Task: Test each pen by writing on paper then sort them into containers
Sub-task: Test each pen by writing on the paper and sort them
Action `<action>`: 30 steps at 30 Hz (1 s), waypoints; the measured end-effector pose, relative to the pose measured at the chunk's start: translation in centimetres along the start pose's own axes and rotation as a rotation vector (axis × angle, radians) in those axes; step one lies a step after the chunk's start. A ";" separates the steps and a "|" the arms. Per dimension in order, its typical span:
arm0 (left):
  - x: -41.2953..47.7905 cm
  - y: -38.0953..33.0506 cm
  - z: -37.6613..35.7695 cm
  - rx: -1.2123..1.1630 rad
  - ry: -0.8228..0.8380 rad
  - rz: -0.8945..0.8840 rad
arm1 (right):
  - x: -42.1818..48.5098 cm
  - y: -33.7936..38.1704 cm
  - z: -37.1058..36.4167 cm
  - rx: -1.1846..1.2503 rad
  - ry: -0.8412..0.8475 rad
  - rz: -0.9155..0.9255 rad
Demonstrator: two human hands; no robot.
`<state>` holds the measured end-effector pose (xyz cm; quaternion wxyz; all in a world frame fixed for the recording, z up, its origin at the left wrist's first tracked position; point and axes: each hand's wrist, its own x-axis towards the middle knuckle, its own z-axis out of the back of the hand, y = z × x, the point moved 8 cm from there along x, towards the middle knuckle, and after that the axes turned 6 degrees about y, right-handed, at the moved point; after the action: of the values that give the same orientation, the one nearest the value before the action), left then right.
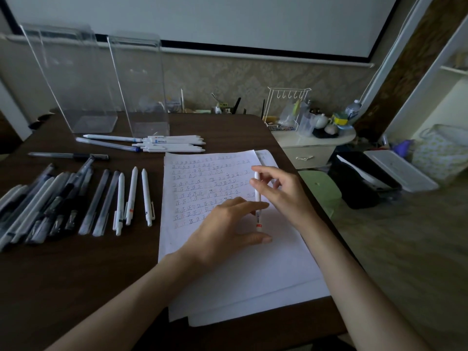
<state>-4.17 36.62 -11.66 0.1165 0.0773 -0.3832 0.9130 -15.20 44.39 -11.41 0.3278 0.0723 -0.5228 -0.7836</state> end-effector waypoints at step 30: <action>-10.3 9.5 13.0 0.621 -0.149 0.452 | 10.7 6.7 -14.0 -0.595 0.263 0.197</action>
<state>3.78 19.24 -11.53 -0.1446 0.0886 -0.1033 0.9801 -14.14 25.69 -9.39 0.4733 0.0229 -0.2288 -0.8504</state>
